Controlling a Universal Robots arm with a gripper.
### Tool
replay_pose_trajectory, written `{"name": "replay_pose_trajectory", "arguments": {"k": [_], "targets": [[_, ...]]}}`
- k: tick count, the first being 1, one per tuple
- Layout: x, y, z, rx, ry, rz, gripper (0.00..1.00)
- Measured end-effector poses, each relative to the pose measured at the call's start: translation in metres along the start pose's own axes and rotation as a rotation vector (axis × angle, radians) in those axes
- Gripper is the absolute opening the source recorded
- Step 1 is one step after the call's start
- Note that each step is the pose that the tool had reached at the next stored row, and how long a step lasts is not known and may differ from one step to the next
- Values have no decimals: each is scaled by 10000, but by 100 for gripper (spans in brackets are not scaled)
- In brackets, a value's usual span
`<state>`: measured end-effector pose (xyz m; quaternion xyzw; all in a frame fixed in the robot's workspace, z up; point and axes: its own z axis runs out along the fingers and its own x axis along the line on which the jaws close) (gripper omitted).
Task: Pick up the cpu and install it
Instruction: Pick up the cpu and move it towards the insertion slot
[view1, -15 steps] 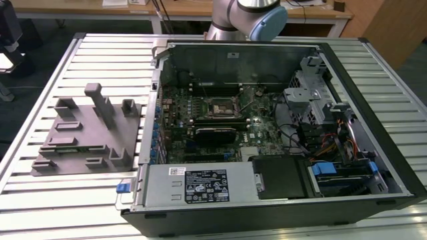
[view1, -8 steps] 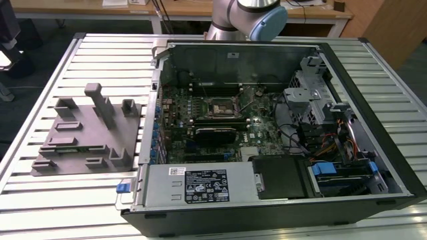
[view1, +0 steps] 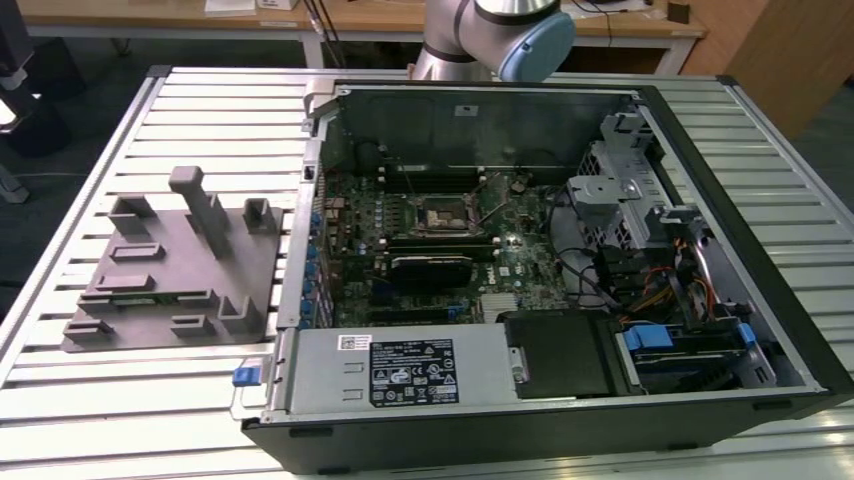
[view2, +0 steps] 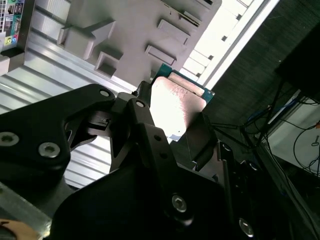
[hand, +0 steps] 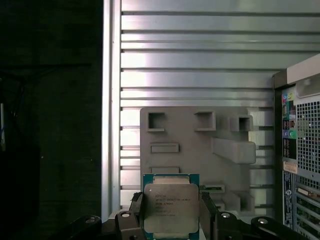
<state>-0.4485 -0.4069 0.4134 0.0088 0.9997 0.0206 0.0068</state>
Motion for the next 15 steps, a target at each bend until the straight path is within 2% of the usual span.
{"name": "replay_pose_trajectory", "arguments": {"k": [15], "targets": [[-2,9,-156,0,0,0,53]]}}
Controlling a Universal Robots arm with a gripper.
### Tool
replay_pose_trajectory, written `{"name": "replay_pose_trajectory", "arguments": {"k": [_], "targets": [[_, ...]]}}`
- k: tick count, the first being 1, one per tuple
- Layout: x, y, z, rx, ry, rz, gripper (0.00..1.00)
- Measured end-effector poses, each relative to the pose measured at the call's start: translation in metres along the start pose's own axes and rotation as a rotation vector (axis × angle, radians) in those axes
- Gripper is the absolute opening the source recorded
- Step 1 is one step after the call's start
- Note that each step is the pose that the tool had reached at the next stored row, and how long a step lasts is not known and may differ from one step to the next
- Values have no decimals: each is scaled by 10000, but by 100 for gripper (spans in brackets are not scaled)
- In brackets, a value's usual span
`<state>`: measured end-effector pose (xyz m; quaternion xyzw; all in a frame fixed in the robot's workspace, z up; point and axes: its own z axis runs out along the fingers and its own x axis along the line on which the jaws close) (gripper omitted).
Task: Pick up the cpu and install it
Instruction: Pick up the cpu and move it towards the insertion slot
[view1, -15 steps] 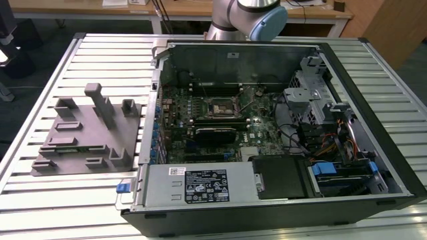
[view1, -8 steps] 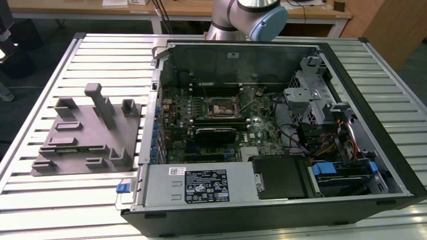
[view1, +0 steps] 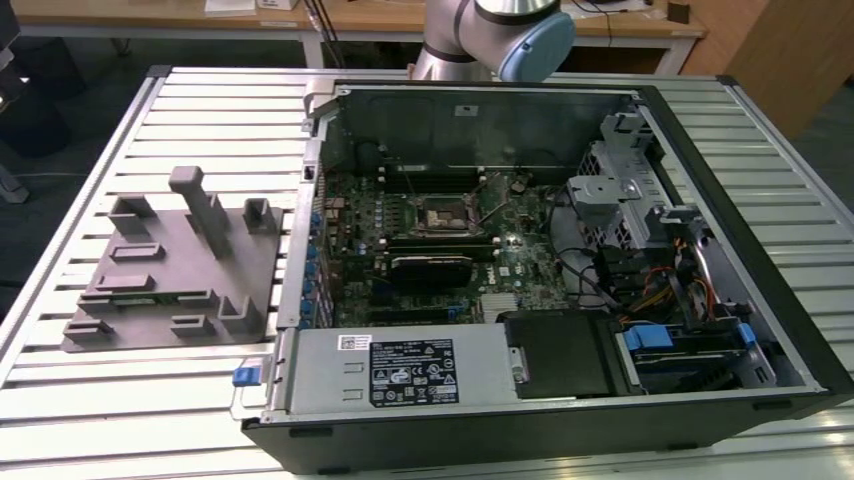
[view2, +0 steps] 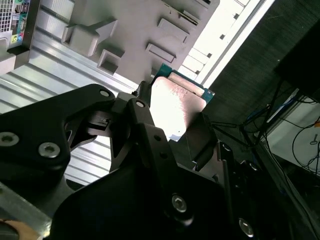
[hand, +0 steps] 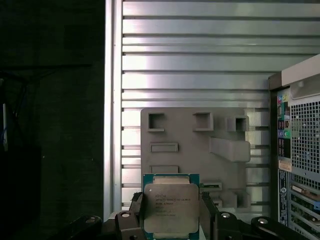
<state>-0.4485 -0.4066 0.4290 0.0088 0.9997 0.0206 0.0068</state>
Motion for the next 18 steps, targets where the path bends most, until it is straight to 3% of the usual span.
{"name": "replay_pose_trajectory", "arguments": {"k": [18], "targets": [[-5,12,-209,2,3,1,53]]}}
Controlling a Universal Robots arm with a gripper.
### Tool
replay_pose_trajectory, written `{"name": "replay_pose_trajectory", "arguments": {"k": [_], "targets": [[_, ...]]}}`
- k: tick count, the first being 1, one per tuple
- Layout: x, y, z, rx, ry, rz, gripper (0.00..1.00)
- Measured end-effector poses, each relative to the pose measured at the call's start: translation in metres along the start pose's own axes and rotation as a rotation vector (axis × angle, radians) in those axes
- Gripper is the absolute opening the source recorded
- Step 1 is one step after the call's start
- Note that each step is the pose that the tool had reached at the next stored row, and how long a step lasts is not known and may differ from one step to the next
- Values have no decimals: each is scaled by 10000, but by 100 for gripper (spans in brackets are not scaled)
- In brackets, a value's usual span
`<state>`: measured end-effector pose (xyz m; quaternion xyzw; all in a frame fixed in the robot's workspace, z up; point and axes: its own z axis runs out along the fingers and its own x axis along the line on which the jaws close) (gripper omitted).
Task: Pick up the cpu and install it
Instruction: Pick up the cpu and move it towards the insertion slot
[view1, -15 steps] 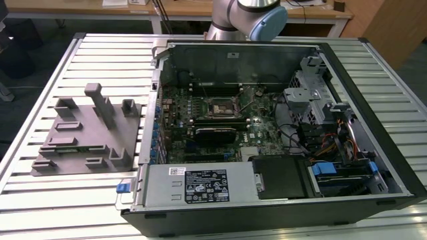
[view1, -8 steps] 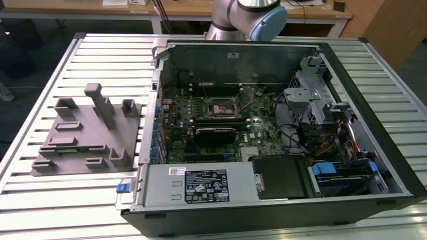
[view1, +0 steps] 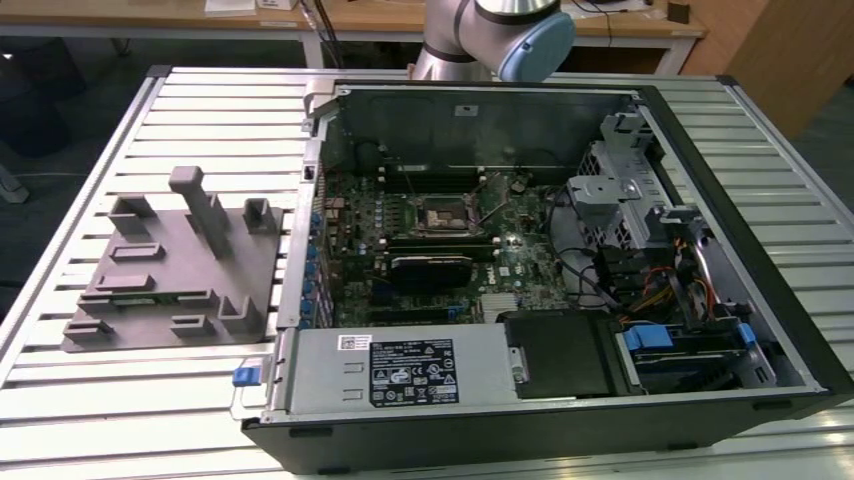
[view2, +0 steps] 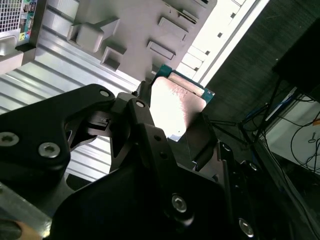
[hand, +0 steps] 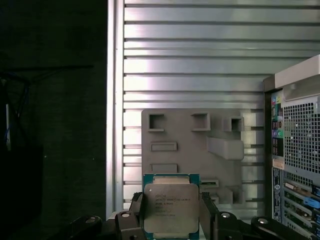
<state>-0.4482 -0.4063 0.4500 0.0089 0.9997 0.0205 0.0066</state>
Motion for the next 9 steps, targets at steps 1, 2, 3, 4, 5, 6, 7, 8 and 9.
{"name": "replay_pose_trajectory", "arguments": {"k": [1,2,3,4,5,6,7,8,9], "targets": [[-7,0,-3,-2,-1,0,53],[-20,0,-3,-2,1,0,53],[-41,0,-4,-1,3,-1,53],[-70,1,-4,-1,6,0,53],[-105,1,-3,-1,8,1,53],[-145,2,-1,-2,9,0,53],[-188,3,-2,-1,14,0,53],[-229,3,-1,-1,15,0,53],[-270,4,0,-2,17,0,53]]}}
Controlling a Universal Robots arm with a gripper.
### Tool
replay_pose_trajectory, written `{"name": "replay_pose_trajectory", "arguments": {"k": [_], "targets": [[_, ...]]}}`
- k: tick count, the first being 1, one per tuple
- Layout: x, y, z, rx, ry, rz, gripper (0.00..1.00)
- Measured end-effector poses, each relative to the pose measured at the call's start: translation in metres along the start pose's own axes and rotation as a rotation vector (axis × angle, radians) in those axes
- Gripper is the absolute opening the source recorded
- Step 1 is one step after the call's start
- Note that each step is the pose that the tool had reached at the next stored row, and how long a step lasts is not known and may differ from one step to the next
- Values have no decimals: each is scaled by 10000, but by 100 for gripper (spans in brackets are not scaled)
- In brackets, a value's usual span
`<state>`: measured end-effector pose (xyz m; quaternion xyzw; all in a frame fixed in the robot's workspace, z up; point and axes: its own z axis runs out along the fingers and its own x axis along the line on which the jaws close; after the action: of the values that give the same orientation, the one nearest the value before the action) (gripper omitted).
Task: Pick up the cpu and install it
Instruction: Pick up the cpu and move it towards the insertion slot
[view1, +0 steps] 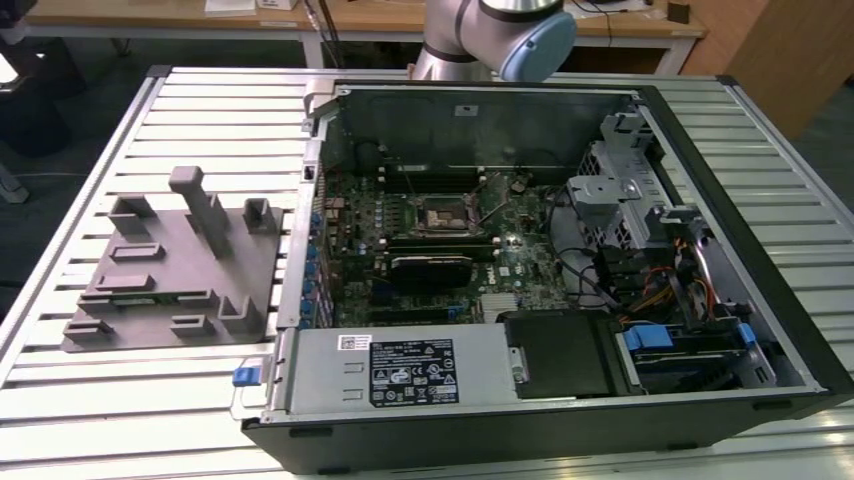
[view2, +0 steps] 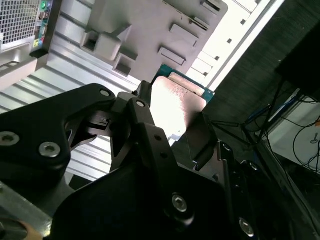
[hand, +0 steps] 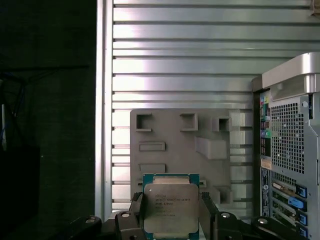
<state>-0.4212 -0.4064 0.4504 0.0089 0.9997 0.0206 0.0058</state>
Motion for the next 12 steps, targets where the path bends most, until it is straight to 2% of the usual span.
{"name": "replay_pose_trajectory", "arguments": {"k": [4,12], "targets": [[-136,2,2,0,2,0,53],[-345,6,6,0,2,0,53]]}}
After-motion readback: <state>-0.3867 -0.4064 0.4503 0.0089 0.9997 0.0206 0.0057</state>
